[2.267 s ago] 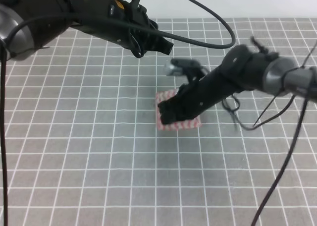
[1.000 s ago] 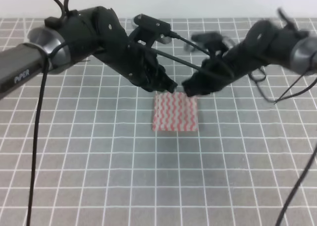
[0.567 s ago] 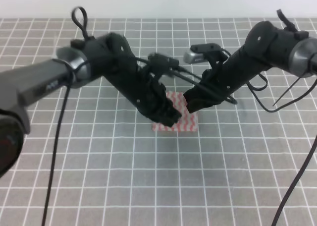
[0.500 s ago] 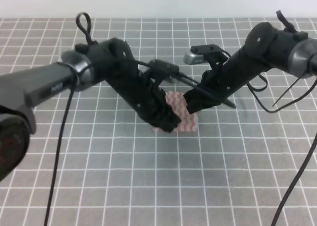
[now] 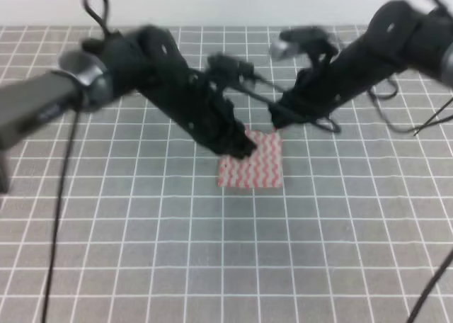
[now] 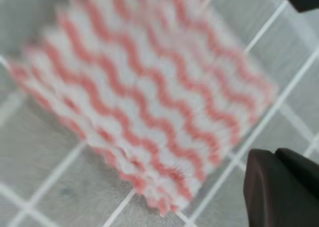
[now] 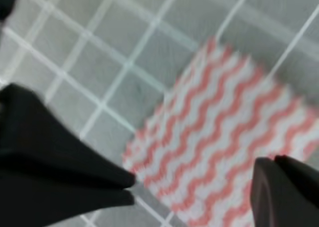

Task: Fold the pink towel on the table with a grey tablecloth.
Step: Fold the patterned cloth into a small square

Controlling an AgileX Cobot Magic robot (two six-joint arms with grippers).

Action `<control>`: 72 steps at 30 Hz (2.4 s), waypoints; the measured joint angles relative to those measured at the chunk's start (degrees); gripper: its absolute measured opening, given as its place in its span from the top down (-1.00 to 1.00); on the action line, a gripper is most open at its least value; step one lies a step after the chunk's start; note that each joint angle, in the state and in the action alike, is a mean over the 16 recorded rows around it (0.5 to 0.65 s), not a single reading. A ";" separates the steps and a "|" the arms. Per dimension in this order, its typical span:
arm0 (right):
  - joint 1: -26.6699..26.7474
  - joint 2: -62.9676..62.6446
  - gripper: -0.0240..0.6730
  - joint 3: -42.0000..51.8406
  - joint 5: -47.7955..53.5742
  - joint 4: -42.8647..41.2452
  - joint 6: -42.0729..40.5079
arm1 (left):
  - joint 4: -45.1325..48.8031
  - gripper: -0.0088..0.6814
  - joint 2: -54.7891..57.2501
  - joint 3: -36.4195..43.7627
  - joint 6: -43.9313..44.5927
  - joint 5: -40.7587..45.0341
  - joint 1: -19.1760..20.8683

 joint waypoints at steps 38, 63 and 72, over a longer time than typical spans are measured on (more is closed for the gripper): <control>0.49 -70.69 0.98 53.76 -40.48 8.24 0.66 | 38.44 0.98 -109.72 64.20 -53.22 -8.26 -0.02; 0.51 -73.97 0.98 53.88 -26.54 15.01 -0.08 | 38.47 0.98 -116.60 65.69 -54.47 0.10 -0.02; 0.48 -74.15 0.98 53.88 -13.31 5.88 1.07 | 38.36 0.98 -116.68 65.68 -54.40 0.34 -0.02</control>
